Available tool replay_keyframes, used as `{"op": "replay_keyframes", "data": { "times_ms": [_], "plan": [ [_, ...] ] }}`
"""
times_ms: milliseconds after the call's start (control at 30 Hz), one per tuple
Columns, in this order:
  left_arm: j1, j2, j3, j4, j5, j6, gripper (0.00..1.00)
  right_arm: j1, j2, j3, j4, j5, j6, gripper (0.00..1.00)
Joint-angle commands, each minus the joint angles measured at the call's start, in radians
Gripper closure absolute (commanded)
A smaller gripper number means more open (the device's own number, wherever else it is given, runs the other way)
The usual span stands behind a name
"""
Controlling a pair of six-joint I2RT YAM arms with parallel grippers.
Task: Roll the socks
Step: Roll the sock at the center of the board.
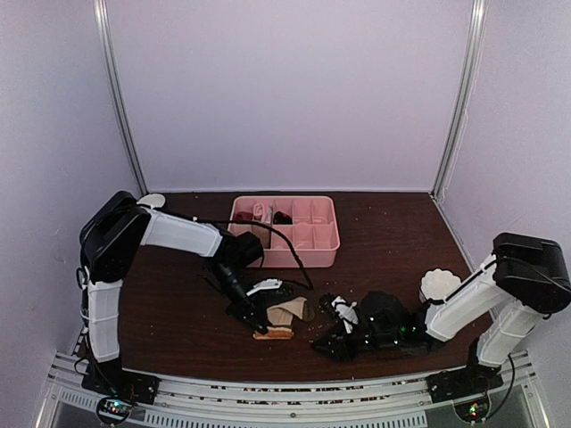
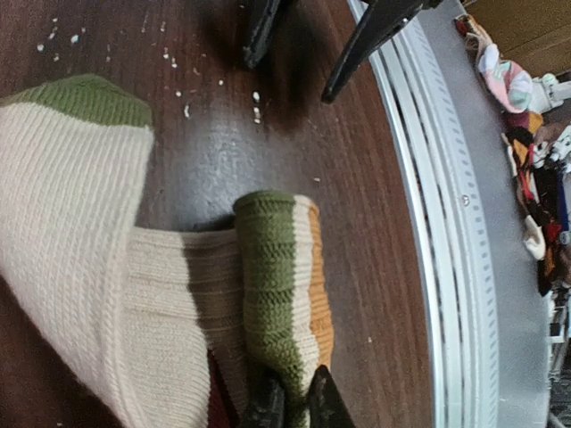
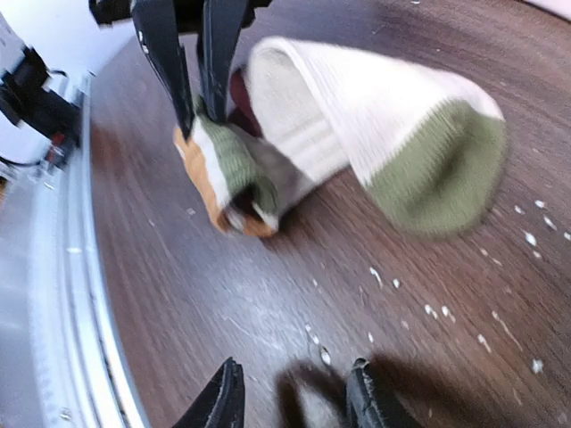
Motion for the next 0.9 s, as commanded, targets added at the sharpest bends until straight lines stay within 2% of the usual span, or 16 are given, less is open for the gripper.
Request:
{"op": "replay_keyframes", "data": {
  "times_ms": [0, 200, 333, 600, 867],
  "plan": [
    [0.000, 0.038, 0.046, -0.163, 0.142, 0.032, 0.92, 0.055, -0.055, 0.024, -0.314, 0.370, -0.152, 0.61],
    [-0.009, 0.062, 0.033, -0.180, 0.105, 0.065, 0.92, 0.061, -0.026, 0.119, -0.468, 0.478, -0.229, 0.61],
    [-0.016, 0.060, 0.030, -0.164, 0.081, 0.062, 0.92, 0.062, 0.044, 0.218, -0.497, 0.460, -0.290, 0.62],
    [-0.016, 0.055, 0.030, -0.162, 0.075, 0.064, 0.92, 0.069, 0.128, 0.305, -0.458, 0.328, -0.364, 0.62],
    [-0.017, 0.057, 0.034, -0.159, 0.061, 0.078, 0.92, 0.041, 0.206, 0.358, -0.311, 0.367, -0.268, 0.64]
  ]
}}
